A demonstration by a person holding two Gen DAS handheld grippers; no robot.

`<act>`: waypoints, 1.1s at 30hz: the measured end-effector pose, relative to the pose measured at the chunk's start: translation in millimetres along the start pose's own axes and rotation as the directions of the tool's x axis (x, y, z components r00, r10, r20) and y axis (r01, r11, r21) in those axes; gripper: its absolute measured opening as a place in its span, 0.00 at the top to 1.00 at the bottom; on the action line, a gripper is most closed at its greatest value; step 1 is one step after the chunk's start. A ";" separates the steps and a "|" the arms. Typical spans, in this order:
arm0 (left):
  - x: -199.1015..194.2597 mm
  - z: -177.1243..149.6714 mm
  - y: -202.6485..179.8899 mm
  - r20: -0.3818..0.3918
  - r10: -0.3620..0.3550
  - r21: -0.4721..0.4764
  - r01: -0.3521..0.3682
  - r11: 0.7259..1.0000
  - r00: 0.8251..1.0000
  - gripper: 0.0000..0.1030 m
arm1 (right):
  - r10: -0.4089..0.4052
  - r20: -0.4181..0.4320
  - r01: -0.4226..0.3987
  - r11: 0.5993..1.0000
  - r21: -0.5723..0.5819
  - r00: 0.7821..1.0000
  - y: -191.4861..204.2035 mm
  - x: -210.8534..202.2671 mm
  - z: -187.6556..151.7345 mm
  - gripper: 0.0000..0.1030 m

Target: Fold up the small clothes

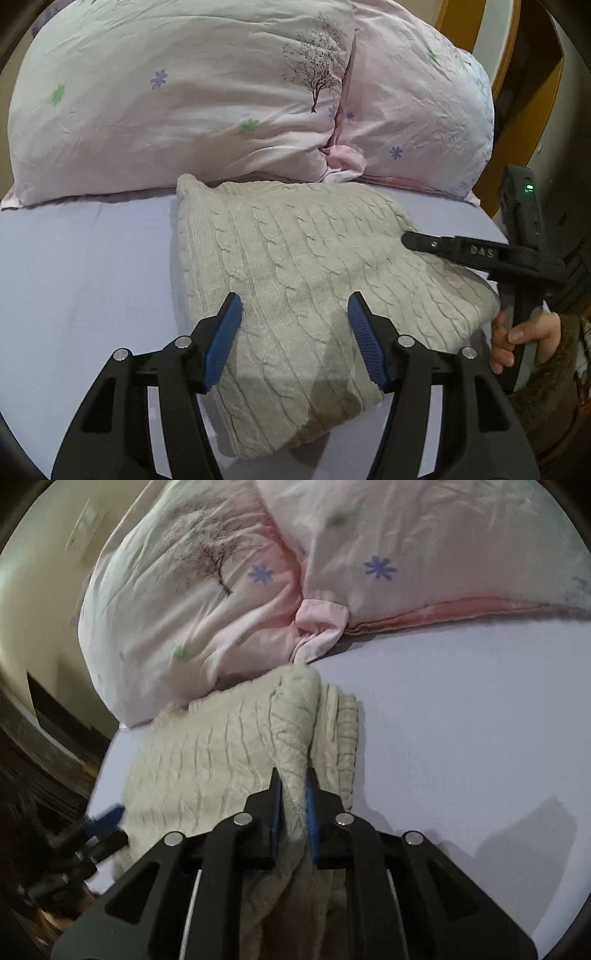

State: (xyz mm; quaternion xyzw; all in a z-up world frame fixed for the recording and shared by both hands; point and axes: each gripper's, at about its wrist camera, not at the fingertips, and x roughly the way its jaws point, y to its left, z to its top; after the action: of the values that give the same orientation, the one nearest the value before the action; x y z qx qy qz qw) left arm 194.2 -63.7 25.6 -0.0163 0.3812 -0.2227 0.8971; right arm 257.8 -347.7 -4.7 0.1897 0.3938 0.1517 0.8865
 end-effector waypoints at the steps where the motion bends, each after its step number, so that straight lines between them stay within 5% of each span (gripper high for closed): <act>1: -5.2 -1.9 3.2 0.001 -0.007 -0.007 0.007 1.000 1.000 0.40 | 0.001 0.011 -0.001 1.000 0.006 1.000 1.8 -9.4 -0.8 0.79; 5: -34.1 -13.1 11.8 0.041 -0.033 -0.036 0.035 0.999 0.999 0.31 | 0.095 0.136 -0.088 0.995 -0.055 0.986 28.6 -69.2 -17.5 0.61; 8: -55.0 -34.6 19.1 0.063 0.013 -0.066 -0.008 0.998 0.998 0.15 | 0.182 0.077 -0.170 0.976 -0.136 0.980 53.4 -70.4 -35.9 0.57; 11: -59.9 -50.4 22.3 0.047 0.030 -0.089 -0.025 0.996 0.998 0.13 | 0.008 -0.058 -0.017 0.989 -0.148 0.998 50.7 -28.0 -50.9 0.66; 13: -56.9 -60.8 22.0 0.015 0.058 -0.094 -0.057 0.994 0.998 0.10 | 0.021 -0.035 -0.025 0.993 -0.118 0.999 40.6 -29.1 -52.3 0.66; 15: -53.4 -70.3 20.2 -0.016 0.113 -0.088 -0.114 0.990 0.993 0.06 | 0.044 -0.002 -0.044 0.992 -0.115 0.999 42.9 -50.3 -52.8 0.43; 16: -52.2 -73.2 19.5 -0.023 0.132 -0.087 -0.133 0.987 0.991 0.05 | 0.050 0.039 -0.044 0.991 -0.126 0.998 44.4 -65.2 -56.9 0.12; 17: -51.6 -75.4 19.1 -0.021 0.141 -0.088 -0.142 0.986 0.990 0.03 | 0.032 0.087 -0.019 0.990 -0.138 0.996 46.0 -80.4 -61.0 0.02; 21: -47.5 -80.9 11.1 -0.023 0.194 -0.062 -0.195 0.979 0.981 0.01 | -0.096 0.228 0.131 0.981 -0.144 0.969 38.0 -119.7 -82.3 0.02; 23: -43.4 -82.0 6.7 -0.037 0.238 -0.037 -0.239 0.970 0.971 0.01 | -0.197 0.186 0.222 0.967 -0.121 0.963 39.3 -105.8 -92.6 0.02; 27: -31.8 -88.4 2.6 -0.084 0.287 -0.007 -0.288 0.958 0.954 0.01 | -0.242 0.011 0.241 0.956 -0.167 0.970 51.0 -52.3 -98.1 0.02; 33: -23.4 -89.3 -1.6 -0.114 0.333 0.030 -0.332 0.943 0.936 0.01 | -0.346 -0.020 0.331 0.912 -0.242 0.938 79.0 -11.8 -104.0 0.02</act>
State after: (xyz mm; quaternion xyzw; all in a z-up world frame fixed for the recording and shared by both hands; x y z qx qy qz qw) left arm 117.6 -43.0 -21.5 0.0659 0.4294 -0.0706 0.8980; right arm 162.2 -260.5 -25.4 0.0075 0.4273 0.0472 0.9028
